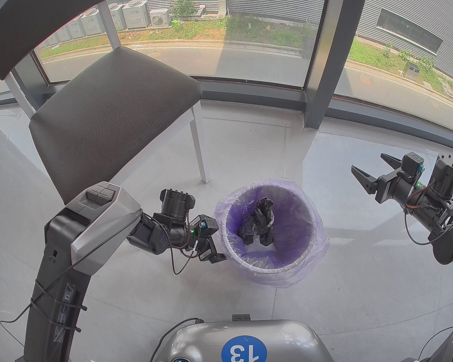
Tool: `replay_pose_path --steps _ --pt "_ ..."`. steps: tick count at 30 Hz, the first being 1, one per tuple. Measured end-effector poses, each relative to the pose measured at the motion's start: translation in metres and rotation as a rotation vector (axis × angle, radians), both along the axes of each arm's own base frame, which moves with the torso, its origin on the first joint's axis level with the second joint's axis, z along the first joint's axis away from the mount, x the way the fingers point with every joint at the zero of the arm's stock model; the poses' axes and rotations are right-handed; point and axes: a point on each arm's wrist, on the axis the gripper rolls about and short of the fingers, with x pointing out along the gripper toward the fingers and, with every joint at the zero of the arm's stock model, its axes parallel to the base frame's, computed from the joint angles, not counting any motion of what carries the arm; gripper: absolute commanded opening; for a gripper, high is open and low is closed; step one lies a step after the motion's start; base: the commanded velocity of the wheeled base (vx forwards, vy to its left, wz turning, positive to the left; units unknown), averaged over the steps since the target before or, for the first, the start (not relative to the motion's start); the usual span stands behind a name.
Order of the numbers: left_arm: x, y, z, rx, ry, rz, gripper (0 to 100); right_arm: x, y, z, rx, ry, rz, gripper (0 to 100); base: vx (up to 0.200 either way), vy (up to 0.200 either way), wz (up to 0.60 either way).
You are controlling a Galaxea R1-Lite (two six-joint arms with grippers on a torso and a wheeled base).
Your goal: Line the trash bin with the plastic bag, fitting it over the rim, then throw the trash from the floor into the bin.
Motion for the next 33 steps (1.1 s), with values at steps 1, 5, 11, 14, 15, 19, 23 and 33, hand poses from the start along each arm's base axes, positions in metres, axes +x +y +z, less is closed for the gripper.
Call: replay_pose_path --steps 1,5,11,14,15,19,23,33 --pt "0.001 -0.001 0.000 0.000 0.000 -0.001 0 0.000 0.000 0.000 0.000 0.000 0.000 100 0.000 0.000 0.00" --pt "0.004 -0.006 -0.004 -0.002 0.001 -0.008 0 0.000 0.000 0.000 0.000 0.000 -0.001 100 0.000 0.000 0.00" --pt "0.008 -0.006 -0.007 -0.008 0.000 -0.004 0 0.000 -0.001 0.000 0.000 -0.001 -0.003 100 0.000 0.000 0.00" --pt "0.009 -0.004 -0.009 -0.010 0.002 0.000 0 0.000 -0.001 0.000 0.000 -0.001 -0.003 100 0.000 0.000 0.00" --pt "0.010 -0.004 -0.009 -0.012 0.003 0.001 0 0.000 -0.001 0.000 0.000 -0.001 -0.003 100 0.000 0.000 0.00" --pt "0.014 -0.003 -0.010 -0.021 0.002 0.007 0 0.000 -0.001 -0.001 -0.001 0.002 -0.003 100 0.000 0.000 0.00" --pt "0.021 -0.004 -0.012 -0.037 -0.001 0.011 0 0.001 -0.001 -0.001 -0.001 0.005 -0.003 100 0.000 0.000 0.00" --pt "0.032 -0.016 -0.030 -0.076 0.025 -0.017 0 0.003 -0.001 -0.005 -0.003 0.017 -0.003 100 0.000 0.000 0.00"
